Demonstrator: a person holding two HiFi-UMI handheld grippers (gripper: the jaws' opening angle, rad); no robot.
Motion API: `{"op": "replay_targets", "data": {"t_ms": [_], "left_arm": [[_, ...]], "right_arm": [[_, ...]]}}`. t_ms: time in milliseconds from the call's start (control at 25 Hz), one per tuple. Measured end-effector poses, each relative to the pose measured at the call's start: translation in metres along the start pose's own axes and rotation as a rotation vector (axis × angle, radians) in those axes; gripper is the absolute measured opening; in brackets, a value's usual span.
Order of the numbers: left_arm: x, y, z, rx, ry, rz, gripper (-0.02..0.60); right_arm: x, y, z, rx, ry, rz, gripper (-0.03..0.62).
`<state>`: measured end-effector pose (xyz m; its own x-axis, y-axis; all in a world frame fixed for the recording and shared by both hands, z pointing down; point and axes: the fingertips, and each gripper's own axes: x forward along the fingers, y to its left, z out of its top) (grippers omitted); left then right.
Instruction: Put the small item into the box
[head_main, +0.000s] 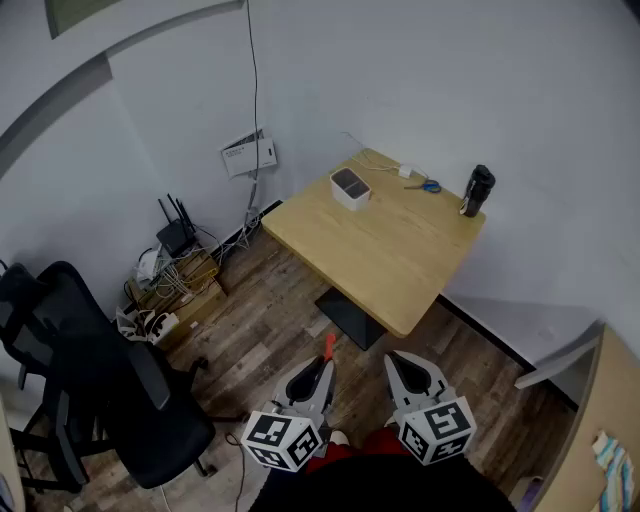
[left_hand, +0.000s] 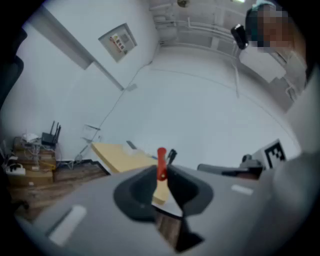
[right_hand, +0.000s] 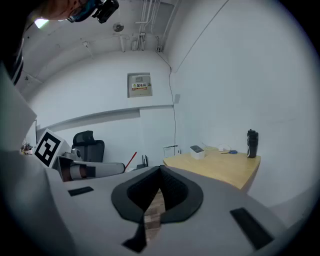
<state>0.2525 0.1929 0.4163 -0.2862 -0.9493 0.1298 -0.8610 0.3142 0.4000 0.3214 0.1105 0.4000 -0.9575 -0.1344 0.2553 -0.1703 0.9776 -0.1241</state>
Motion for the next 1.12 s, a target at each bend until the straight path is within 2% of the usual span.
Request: {"op": "replay_targets", "data": {"t_ms": [240, 480, 1120], "left_arm": [[-0.005, 0.01, 0.001, 0.02, 0.0, 0.021, 0.064], [-0.011, 0.014, 0.009, 0.073, -0.002, 0.032, 0.064], [-0.025, 0.041, 0.024, 0.056, -0.049, 0.085, 0.064]], "right_arm": [[0.002, 0.011, 0.001, -0.004, -0.016, 0.006, 0.008], [0.003, 0.015, 0.001, 0.024, -0.042, 0.002, 0.008], [0.019, 0.003, -0.001, 0.054, -0.014, -0.046, 0.008]]}}
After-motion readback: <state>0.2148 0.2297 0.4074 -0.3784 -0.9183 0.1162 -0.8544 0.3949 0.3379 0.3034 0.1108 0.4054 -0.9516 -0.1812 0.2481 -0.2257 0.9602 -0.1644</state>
